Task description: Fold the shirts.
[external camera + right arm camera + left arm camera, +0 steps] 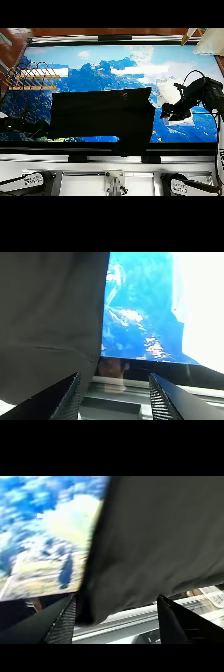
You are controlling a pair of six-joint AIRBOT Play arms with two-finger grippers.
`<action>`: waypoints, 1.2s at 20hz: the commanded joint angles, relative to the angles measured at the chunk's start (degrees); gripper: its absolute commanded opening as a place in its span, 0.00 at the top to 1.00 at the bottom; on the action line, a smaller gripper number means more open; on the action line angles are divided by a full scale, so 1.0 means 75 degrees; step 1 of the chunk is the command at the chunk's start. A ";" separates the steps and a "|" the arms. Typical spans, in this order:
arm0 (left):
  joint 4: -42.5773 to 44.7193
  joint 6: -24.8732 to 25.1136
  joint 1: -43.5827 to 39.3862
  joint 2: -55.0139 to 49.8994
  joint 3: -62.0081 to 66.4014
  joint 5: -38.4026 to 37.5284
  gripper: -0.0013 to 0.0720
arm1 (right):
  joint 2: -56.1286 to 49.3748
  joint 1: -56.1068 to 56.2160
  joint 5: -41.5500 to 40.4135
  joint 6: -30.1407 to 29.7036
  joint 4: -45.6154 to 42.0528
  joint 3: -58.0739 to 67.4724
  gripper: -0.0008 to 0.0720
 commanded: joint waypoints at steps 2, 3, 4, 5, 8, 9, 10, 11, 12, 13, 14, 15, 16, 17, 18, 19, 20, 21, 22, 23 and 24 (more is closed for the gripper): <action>0.0067 -0.0469 -0.0259 -0.0146 -0.0026 0.0428 0.93 | 0.0009 -0.0006 -0.0367 -0.0417 -0.0495 -0.0428 0.24; 0.0067 -0.0469 -0.0259 -0.0128 -0.0023 0.0428 0.94 | 0.0015 -0.0003 -0.0463 -0.0463 -0.0382 -0.0787 0.24; 0.0067 -0.0469 -0.0259 -0.0122 -0.0009 0.0405 0.93 | 0.0035 -0.0003 -0.0443 -0.0501 0.0122 -0.1244 0.24; 0.0064 -0.0469 -0.0262 -0.0122 -0.0009 0.0376 0.93 | 0.0102 0.0012 -0.0265 -0.0603 0.0793 -0.1714 0.24; 0.0064 -0.0469 -0.0262 -0.0122 -0.0012 0.0291 0.93 | 0.0463 0.0481 0.0542 -0.0685 0.1279 -0.2815 0.23; 0.0064 -0.0469 -0.0262 -0.0122 -0.0012 0.0291 0.93 | 0.0574 0.0688 0.0758 -0.0667 0.1192 -0.3110 0.23; 0.0064 -0.0469 -0.0262 -0.0122 -0.0012 0.0289 0.94 | 0.0670 0.0863 0.1026 -0.0632 0.1221 -0.3369 0.23; 0.0061 -0.0466 -0.0262 -0.0122 -0.0012 0.0271 0.94 | 0.0746 0.0994 0.1288 -0.0571 0.1227 -0.3570 0.24; 0.0061 -0.0437 -0.0262 -0.0122 -0.0012 0.0221 0.93 | 0.0764 0.1093 0.1495 -0.0498 0.1227 -0.3733 0.23; 0.0061 -0.0437 -0.0262 -0.0122 -0.0012 0.0207 0.93 | 0.0761 0.1113 0.1673 -0.0411 0.1250 -0.3856 0.24; 0.0061 -0.0437 -0.0262 -0.0122 -0.0012 0.0210 0.93 | 0.0761 0.1107 0.1856 -0.0286 0.1303 -0.3958 0.24; 0.0061 -0.0437 -0.0262 -0.0122 -0.0012 0.0210 0.93 | 0.0764 0.1113 0.2031 -0.0251 0.1393 -0.4033 0.24; 0.0061 -0.0437 -0.0262 -0.0122 -0.0012 0.0213 0.93 | 0.0761 0.1116 0.2197 -0.0251 0.1547 -0.4060 0.24; 0.0061 -0.0437 -0.0262 -0.0122 -0.0012 0.0213 0.93 | 0.0764 0.1113 0.2410 -0.0251 0.1734 -0.4057 0.24; 0.0061 -0.0437 -0.0262 -0.0122 -0.0012 0.0213 0.93 | 0.0761 0.1113 0.2629 -0.0248 0.1883 -0.4057 0.24; 0.0061 -0.0437 -0.0262 -0.0122 -0.0012 0.0213 0.94 | 0.0764 0.1113 0.2833 -0.0236 0.2043 -0.4057 0.36; 0.0061 -0.0437 -0.0262 -0.0122 -0.0012 0.0213 0.93 | 0.0761 0.1113 0.2984 -0.0163 0.2151 -0.4057 0.46; 0.0061 -0.0437 -0.0262 -0.0122 -0.0009 0.0216 0.93 | 0.0764 0.1113 0.3045 -0.0160 0.2261 -0.4054 0.61; 0.0061 -0.0434 -0.0262 -0.0122 -0.0006 0.0219 0.94 | 0.0766 0.1113 0.3008 -0.0160 0.2320 -0.4045 0.82; 0.0058 -0.0376 -0.0262 -0.0119 0.0029 0.0216 0.94 | 0.0819 0.1110 0.2964 -0.0198 0.2343 -0.3998 0.89; 0.0000 -0.0157 -0.0262 -0.0096 0.0117 0.0204 0.94 | 0.0968 0.1107 0.2952 -0.0408 0.2343 -0.3899 0.89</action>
